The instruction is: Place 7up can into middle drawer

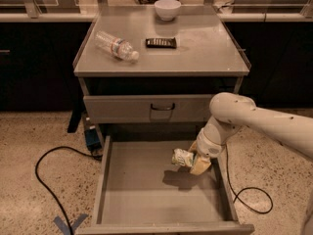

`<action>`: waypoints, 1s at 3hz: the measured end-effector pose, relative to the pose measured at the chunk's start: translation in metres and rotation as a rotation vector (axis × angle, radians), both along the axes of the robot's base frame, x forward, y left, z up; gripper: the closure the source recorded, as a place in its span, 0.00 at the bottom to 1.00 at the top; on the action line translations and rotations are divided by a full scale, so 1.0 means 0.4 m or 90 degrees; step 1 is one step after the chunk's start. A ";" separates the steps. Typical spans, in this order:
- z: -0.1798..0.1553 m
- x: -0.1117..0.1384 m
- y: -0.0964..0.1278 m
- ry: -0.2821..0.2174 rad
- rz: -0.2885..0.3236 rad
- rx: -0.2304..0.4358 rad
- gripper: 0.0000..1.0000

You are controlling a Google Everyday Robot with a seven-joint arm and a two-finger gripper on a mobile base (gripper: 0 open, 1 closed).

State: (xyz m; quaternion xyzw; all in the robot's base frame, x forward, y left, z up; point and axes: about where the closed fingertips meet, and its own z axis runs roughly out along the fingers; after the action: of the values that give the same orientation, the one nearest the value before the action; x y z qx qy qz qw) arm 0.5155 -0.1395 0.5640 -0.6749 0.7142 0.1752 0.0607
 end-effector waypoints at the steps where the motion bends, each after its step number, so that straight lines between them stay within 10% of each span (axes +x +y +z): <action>1: -0.061 -0.005 0.025 -0.005 -0.006 0.069 1.00; 3: -0.222 0.007 0.079 0.008 -0.064 0.258 1.00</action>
Offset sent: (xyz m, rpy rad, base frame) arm 0.0085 0.0336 -0.0904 0.4622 0.0045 -0.0778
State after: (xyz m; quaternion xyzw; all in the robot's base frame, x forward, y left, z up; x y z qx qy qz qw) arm 0.5182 -0.1080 0.4753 -0.6116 0.6973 0.3164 0.1990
